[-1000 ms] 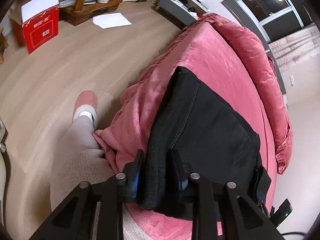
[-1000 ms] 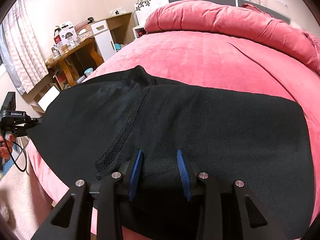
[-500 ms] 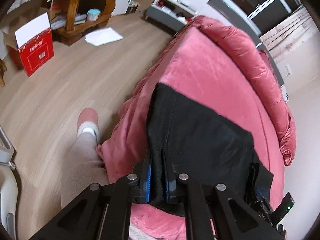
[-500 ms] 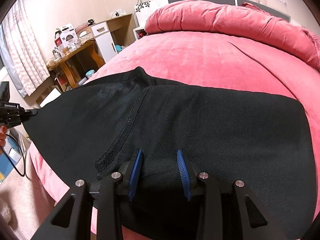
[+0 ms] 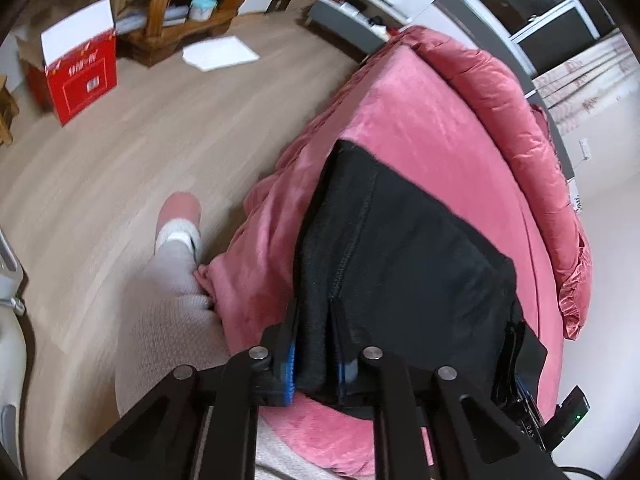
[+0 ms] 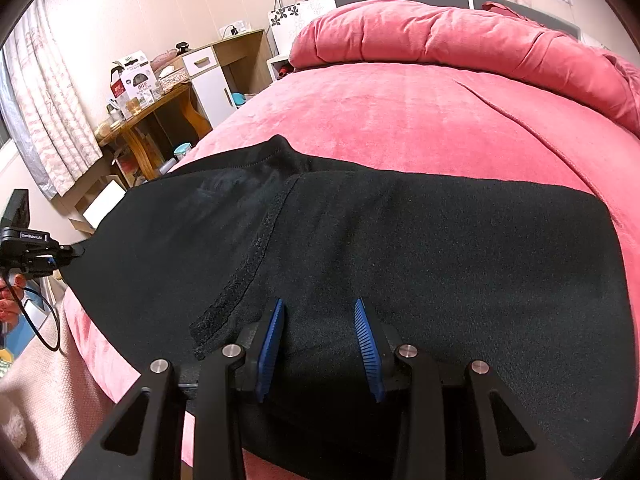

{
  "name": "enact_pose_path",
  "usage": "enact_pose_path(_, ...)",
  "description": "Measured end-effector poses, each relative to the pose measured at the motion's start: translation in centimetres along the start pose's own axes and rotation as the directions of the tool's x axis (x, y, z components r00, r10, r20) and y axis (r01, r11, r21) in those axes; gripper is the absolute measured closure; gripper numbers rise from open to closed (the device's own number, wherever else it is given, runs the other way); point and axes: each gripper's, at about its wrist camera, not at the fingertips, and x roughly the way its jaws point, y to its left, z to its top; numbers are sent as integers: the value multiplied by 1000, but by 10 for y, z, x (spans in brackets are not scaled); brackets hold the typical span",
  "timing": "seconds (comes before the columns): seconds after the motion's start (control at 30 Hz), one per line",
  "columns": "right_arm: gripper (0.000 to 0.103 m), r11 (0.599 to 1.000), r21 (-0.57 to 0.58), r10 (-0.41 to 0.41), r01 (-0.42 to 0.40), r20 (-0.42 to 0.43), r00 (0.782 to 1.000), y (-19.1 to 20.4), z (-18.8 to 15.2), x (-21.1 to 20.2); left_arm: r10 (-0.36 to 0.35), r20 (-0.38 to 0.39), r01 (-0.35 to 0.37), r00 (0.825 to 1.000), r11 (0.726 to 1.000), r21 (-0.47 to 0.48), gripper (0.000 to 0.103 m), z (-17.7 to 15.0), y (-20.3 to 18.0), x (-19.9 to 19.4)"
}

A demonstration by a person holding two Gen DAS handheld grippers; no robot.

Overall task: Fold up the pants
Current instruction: 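Lift the trouser edge with the left gripper while the right gripper holds the trousers down, then fold the held edge over the trousers with the left gripper toward the right gripper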

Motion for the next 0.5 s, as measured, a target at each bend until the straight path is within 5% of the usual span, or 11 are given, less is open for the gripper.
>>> enact_pose_path(0.2,65,1000,17,18,-18,3,1000,-4,0,-1,-107,96,107,990,994,1,91,4,-24,-31)
enact_pose_path(0.5,63,999,36,26,-28,55,998,-9,13,-21,-287,213,225,934,935,274,92,-9,-128,-87)
